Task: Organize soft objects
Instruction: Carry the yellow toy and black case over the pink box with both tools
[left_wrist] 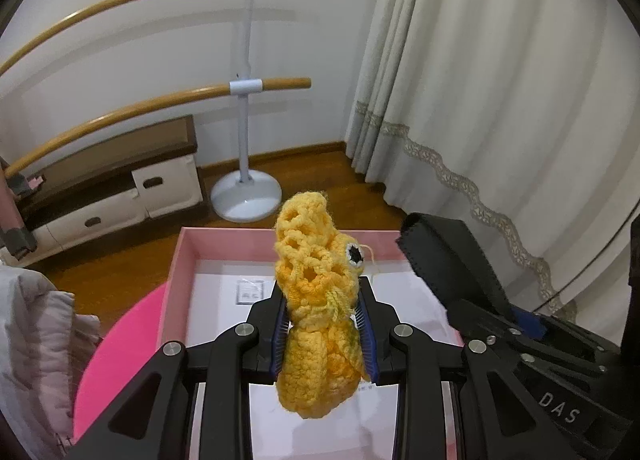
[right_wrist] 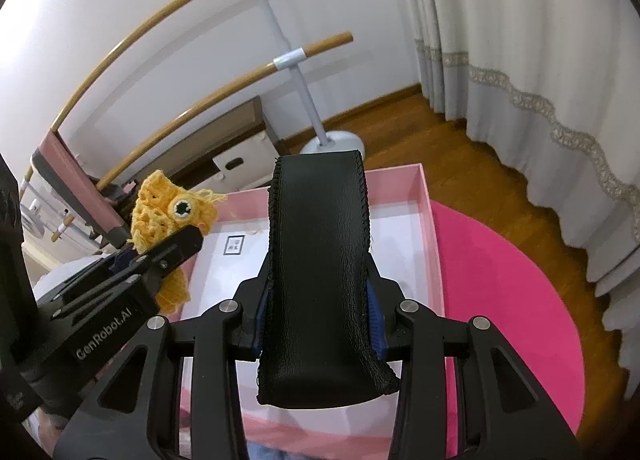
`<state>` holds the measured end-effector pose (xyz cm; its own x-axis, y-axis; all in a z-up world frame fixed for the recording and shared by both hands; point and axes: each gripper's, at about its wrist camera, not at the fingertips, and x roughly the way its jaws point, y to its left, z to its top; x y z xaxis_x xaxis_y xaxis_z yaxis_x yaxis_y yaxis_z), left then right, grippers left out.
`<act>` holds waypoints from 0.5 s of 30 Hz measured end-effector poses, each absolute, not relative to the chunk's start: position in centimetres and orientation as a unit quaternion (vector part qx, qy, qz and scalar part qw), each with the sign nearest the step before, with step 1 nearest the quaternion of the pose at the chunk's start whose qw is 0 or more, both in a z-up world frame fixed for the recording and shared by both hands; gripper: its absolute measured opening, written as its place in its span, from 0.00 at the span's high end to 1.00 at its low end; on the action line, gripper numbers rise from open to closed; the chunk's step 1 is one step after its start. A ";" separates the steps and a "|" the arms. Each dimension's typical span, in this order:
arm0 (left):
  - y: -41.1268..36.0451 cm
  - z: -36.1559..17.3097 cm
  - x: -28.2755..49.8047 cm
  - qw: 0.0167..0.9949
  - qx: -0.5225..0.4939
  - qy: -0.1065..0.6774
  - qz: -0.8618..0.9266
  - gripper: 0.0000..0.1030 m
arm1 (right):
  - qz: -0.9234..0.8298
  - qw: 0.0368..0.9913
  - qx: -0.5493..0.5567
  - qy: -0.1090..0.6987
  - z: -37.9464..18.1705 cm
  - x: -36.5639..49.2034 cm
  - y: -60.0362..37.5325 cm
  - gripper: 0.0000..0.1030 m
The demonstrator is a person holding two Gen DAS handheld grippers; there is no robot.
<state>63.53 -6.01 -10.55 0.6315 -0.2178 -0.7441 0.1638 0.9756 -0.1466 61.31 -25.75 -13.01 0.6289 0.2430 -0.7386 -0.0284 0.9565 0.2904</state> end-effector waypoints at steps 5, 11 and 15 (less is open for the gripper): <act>-7.1 -12.1 68.5 0.894 -0.031 0.433 -0.107 0.71 | 0.066 0.887 0.135 0.436 -14.3 62.3 -26.0 0.65; -7.7 -13.0 71.0 0.886 -0.028 0.450 -0.109 0.60 | 0.062 0.880 0.142 0.449 -15.4 62.9 -26.0 0.60; -7.0 -12.1 71.2 0.895 -0.020 0.437 -0.088 0.31 | 0.052 0.882 0.148 0.444 -15.3 62.8 -26.4 0.46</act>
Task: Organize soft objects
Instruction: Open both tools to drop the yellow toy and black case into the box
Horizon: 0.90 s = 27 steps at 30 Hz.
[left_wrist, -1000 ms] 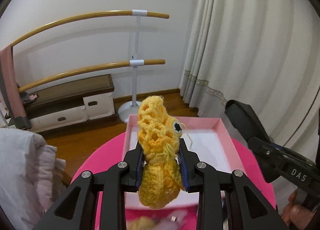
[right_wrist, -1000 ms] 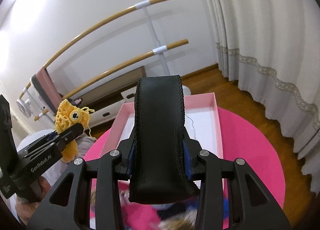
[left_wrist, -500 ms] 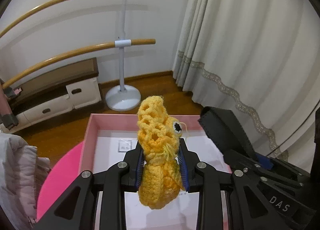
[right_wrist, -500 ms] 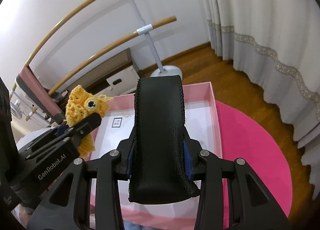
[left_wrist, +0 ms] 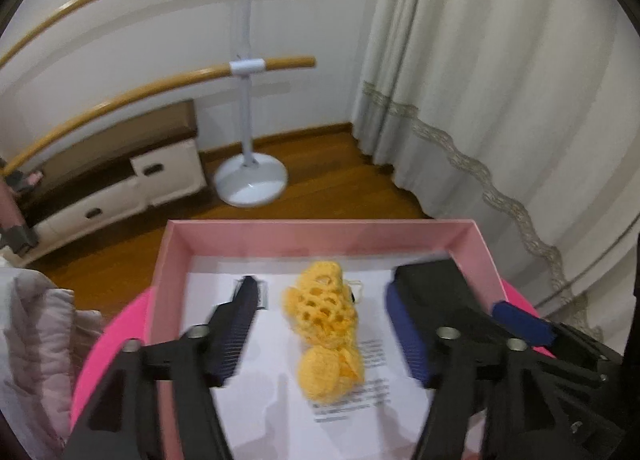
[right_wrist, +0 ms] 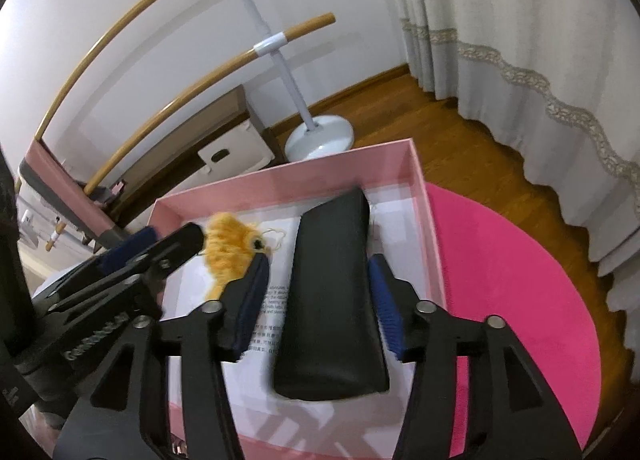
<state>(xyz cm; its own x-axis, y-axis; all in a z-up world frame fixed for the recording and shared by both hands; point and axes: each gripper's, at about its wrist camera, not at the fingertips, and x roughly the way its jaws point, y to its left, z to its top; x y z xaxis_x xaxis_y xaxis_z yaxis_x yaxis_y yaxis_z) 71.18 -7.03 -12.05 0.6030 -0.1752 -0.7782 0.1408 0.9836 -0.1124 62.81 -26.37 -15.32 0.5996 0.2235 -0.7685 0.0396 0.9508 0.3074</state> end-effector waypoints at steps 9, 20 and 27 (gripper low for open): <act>-4.7 -7.4 69.0 0.924 -0.017 0.379 -0.058 0.00 | 0.030 0.898 0.164 0.407 -12.9 60.3 -27.6 0.00; -3.3 -1.9 59.9 0.951 -0.003 0.306 -0.040 0.00 | 0.032 0.929 0.146 0.339 -7.2 52.9 -26.3 0.00; -1.6 -3.1 49.9 0.963 0.008 0.267 -0.036 0.00 | 0.040 0.946 0.124 0.298 -5.0 46.7 -25.1 0.00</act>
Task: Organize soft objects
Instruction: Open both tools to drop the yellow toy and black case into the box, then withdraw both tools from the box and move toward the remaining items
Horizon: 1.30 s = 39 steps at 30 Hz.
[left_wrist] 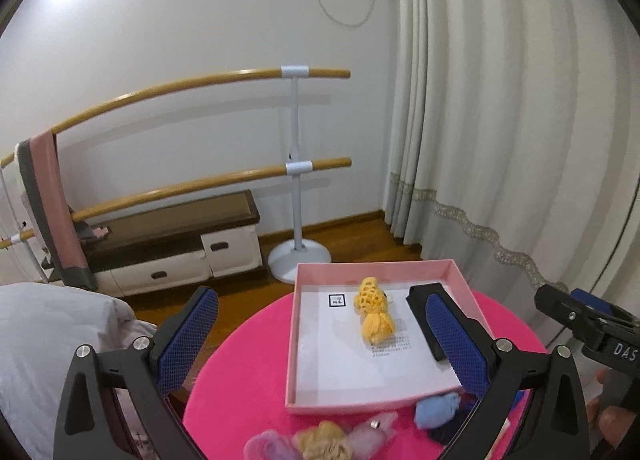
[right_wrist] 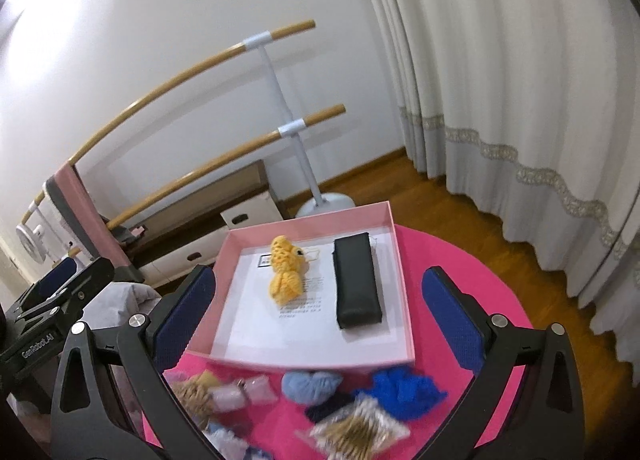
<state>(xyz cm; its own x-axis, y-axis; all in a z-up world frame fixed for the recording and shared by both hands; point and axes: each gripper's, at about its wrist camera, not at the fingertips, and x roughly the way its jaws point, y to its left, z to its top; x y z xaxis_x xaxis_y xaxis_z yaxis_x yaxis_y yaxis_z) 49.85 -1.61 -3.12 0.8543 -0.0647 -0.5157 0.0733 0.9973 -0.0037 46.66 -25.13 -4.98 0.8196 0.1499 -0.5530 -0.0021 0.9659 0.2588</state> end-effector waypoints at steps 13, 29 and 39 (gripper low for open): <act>0.8 -4.8 34.8 0.970 -0.012 0.241 -0.024 0.00 | 0.036 0.960 0.110 0.256 -4.5 37.0 -23.8 0.00; 2.1 -4.6 23.1 0.973 -0.014 0.230 -0.010 0.00 | 0.007 0.972 0.075 0.223 -4.0 29.3 -22.5 0.00; 3.4 -4.0 18.1 0.973 -0.025 0.228 0.000 0.00 | 0.011 0.978 0.052 0.201 -4.0 25.8 -21.1 0.00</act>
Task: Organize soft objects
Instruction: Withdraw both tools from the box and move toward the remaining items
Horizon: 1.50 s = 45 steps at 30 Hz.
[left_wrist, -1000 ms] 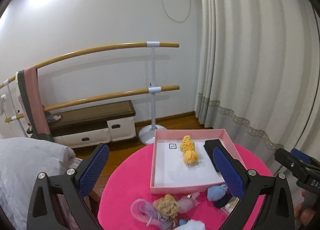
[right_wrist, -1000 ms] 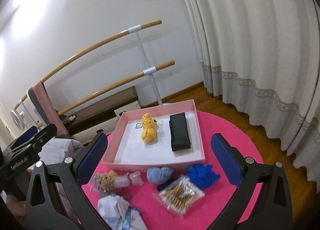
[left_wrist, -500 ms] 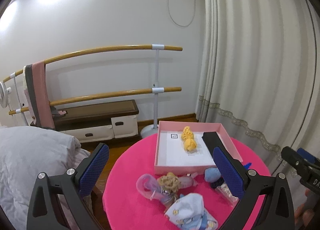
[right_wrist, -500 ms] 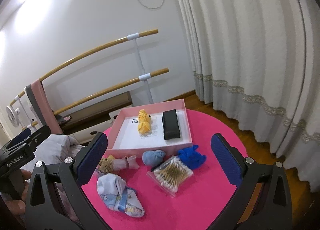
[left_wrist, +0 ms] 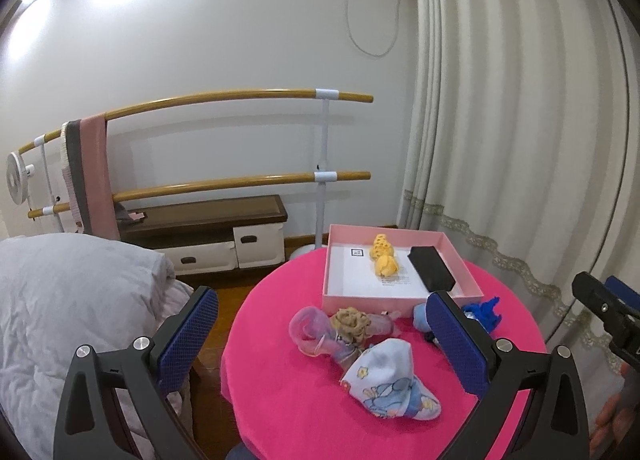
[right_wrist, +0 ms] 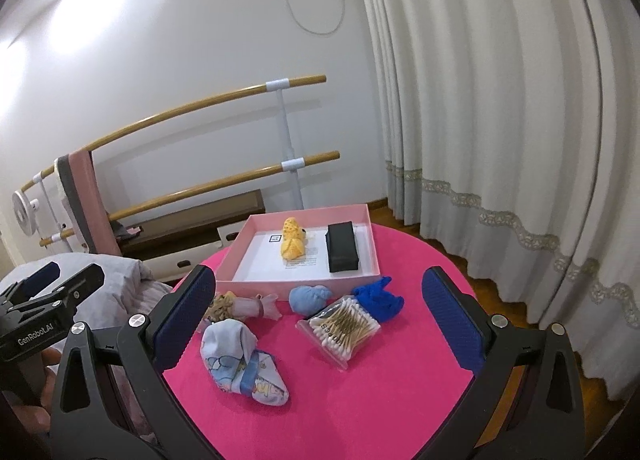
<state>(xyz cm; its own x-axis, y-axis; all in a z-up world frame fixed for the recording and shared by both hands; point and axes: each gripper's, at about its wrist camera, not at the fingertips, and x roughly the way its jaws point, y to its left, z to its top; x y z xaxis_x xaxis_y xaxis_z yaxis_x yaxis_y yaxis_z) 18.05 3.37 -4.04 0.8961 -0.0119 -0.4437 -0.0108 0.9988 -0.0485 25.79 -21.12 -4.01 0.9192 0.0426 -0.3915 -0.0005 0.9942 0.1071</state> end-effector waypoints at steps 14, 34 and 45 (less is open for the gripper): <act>4.3 -4.1 15.9 0.971 -0.033 0.236 -0.002 0.00 | 0.007 0.979 0.058 0.194 -4.7 24.1 -21.7 0.00; 4.3 -4.7 16.7 0.969 -0.034 0.244 -0.007 0.00 | 0.009 0.976 0.051 0.210 -5.2 24.9 -21.4 0.00; 3.4 -6.5 18.3 0.960 -0.036 0.276 -0.014 0.00 | 0.000 0.970 0.051 0.237 -6.6 26.5 -22.1 0.00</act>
<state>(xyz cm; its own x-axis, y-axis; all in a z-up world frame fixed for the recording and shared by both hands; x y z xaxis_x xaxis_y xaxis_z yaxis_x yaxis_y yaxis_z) 18.34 3.39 -6.52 0.8469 -0.0463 -0.5297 0.0063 0.9970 -0.0770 26.54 -22.05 -6.60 0.8874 0.0239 -0.4603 0.0244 0.9948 0.0987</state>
